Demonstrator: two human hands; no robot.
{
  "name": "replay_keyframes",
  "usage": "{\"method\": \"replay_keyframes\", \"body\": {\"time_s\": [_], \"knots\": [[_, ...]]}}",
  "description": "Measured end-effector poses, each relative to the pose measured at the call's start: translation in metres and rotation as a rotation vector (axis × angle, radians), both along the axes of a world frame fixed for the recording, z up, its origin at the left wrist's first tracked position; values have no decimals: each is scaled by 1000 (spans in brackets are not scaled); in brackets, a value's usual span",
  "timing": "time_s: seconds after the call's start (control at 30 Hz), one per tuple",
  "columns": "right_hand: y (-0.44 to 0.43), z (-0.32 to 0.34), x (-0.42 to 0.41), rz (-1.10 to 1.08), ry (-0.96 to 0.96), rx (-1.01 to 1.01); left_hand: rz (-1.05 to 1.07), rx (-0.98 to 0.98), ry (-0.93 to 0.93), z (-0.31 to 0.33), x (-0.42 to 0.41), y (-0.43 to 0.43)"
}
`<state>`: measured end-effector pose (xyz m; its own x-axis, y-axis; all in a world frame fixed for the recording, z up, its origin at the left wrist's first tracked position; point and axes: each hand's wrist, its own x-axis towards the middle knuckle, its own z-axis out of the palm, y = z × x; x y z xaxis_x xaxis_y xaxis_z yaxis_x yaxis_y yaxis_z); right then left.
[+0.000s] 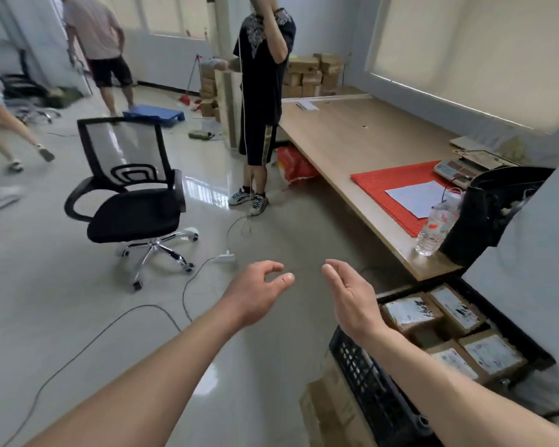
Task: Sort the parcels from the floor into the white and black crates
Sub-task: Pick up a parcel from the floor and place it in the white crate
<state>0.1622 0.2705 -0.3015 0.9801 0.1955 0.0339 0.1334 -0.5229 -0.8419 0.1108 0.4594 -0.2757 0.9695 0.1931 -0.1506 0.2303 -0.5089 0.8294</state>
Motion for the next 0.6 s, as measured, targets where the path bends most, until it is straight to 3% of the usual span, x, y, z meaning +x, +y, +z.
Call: {"method": "replay_keyframes", "body": {"time_s": [0.37,0.6], "knots": [[229,-11,-165,490,108,53,558,35,37,-11,-265,191],[344,-14,-267,908,167,37,999,40,84,-18,-429,239]]}}
